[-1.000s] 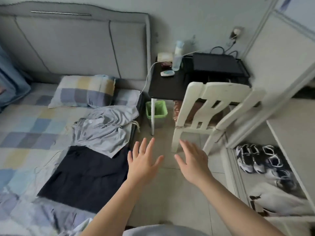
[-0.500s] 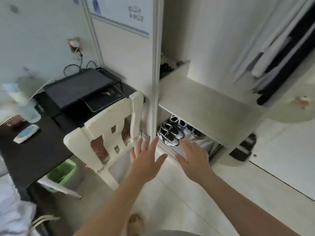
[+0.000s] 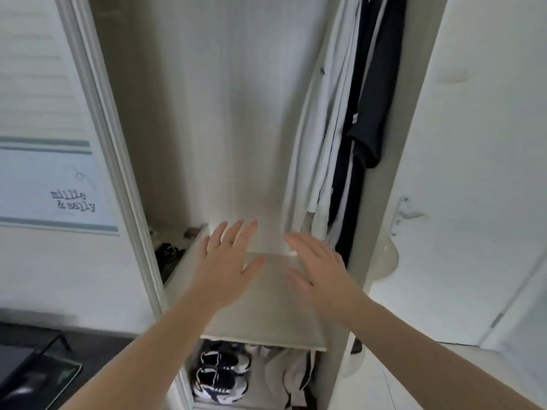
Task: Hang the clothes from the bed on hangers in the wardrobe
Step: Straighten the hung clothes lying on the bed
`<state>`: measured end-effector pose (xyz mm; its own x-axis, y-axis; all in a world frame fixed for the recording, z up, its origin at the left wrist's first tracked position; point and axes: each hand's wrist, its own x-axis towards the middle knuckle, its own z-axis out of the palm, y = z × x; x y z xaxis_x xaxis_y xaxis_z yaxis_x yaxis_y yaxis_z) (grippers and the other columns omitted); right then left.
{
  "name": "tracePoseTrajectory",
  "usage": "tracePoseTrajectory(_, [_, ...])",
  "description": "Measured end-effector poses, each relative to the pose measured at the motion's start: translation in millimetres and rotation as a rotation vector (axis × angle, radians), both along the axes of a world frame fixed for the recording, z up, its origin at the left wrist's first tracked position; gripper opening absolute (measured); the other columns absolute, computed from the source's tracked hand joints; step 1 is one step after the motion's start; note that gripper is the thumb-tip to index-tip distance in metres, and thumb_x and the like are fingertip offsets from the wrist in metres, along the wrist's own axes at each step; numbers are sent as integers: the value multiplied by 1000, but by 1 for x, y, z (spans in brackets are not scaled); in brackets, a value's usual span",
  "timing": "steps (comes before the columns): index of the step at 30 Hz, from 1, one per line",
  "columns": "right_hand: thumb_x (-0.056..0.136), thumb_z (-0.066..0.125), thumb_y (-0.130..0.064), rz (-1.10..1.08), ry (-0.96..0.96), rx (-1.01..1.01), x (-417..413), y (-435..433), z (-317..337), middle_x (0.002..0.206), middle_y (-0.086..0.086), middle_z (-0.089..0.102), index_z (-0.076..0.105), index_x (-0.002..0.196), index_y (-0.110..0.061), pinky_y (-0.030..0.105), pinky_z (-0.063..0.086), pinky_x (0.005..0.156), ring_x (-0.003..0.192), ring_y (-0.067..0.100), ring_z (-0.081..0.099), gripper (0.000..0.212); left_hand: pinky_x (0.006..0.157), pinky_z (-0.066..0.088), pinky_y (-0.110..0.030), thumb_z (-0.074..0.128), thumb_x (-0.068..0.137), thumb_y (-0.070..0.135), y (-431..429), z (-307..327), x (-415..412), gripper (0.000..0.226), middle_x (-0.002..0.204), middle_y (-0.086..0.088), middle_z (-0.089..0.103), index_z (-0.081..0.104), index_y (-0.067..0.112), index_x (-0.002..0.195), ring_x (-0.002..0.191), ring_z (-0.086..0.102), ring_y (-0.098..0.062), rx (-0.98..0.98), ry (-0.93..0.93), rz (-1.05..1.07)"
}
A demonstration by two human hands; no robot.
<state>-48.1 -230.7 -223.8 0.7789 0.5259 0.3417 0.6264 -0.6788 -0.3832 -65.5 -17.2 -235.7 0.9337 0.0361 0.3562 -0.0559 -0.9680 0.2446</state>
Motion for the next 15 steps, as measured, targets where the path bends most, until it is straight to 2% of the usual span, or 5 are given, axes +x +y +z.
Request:
tracePoseTrajectory(2, [98,42,-47,-15,-128,26,28,4,38,156,-15,25,26,151,-31,33,12,117,145,8,16,57,120,10,-49,20,90,73,5,39,35,73,166,7,14,14,40,156,153,5,-23,29,-97,-30])
tracePoseTrajectory(6, [92,28,-60,-21,-333,89,79,8,124,157,-15,24,25,152,-32,37,16,119,146,9,16,67,122,7,-45,27,93,70,12,119,103,72,166,7,14,11,39,157,153,4,-21,79,-219,-72])
tracePoseTrajectory(9, [97,38,-53,-35,-454,120,114,4,187,158,-15,22,22,153,-35,34,12,118,146,7,13,60,122,7,-43,19,85,76,11,181,145,80,166,8,14,11,40,157,153,3,-19,70,-312,-90])
tracePoseTrajectory(13, [99,44,-45,-71,-592,95,155,2,259,158,-13,23,23,152,-34,37,17,118,146,9,14,59,122,7,-41,34,96,65,8,244,190,69,166,9,14,13,40,157,153,1,-16,84,-421,-111])
tracePoseTrajectory(15, [99,44,-45,-86,-653,60,171,5,288,157,-10,25,24,152,-32,40,20,117,146,11,16,58,122,7,-40,34,96,64,7,266,210,69,166,9,14,13,40,157,153,1,-16,93,-453,-122])
